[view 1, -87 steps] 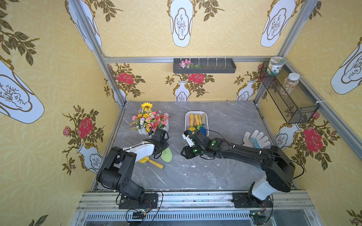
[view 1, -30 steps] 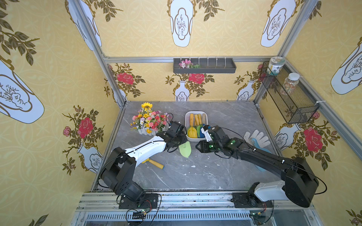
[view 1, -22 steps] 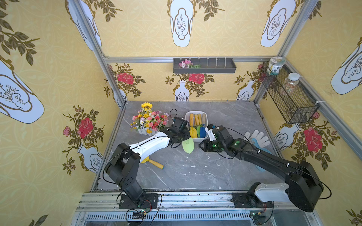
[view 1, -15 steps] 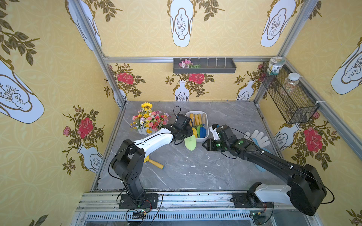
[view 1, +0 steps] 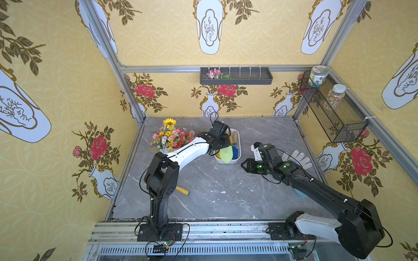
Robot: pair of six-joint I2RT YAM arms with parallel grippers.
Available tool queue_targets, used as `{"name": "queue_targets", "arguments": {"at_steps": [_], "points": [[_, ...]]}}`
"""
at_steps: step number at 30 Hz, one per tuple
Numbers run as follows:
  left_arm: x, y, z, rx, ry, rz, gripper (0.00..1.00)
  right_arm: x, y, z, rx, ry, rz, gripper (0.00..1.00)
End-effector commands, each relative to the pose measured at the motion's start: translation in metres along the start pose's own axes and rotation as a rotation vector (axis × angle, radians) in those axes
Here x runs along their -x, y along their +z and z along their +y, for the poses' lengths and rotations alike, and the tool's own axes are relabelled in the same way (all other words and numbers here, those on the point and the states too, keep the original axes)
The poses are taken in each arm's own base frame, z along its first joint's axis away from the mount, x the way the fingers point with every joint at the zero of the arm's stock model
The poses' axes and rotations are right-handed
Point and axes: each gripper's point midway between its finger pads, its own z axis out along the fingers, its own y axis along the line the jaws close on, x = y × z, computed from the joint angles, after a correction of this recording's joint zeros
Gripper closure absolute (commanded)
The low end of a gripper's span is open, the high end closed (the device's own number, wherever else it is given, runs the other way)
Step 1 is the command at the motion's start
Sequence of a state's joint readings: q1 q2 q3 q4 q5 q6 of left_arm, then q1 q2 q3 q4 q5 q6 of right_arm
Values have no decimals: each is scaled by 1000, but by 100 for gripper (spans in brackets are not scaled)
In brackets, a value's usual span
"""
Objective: Put the shovel into the storage box
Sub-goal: Place the shovel in the storage box.
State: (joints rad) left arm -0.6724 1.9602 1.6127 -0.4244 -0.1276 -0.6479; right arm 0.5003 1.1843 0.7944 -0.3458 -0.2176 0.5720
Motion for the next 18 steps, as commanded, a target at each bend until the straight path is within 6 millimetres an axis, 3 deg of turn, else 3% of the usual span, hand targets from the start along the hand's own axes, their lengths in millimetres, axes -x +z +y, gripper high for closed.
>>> {"name": "queue_targets", "arguments": {"at_steps": [1,10,18], "points": [[6,9,-3,20,52,4,86,-3,-2,-4,-4,11,8,53],[29,37,-15,14,80,-7,86,-8,-5,-14,-19,31,7,53],[28,64,-21,3,77,17,86,-9,-5,-20,-25,43,11,53]]}}
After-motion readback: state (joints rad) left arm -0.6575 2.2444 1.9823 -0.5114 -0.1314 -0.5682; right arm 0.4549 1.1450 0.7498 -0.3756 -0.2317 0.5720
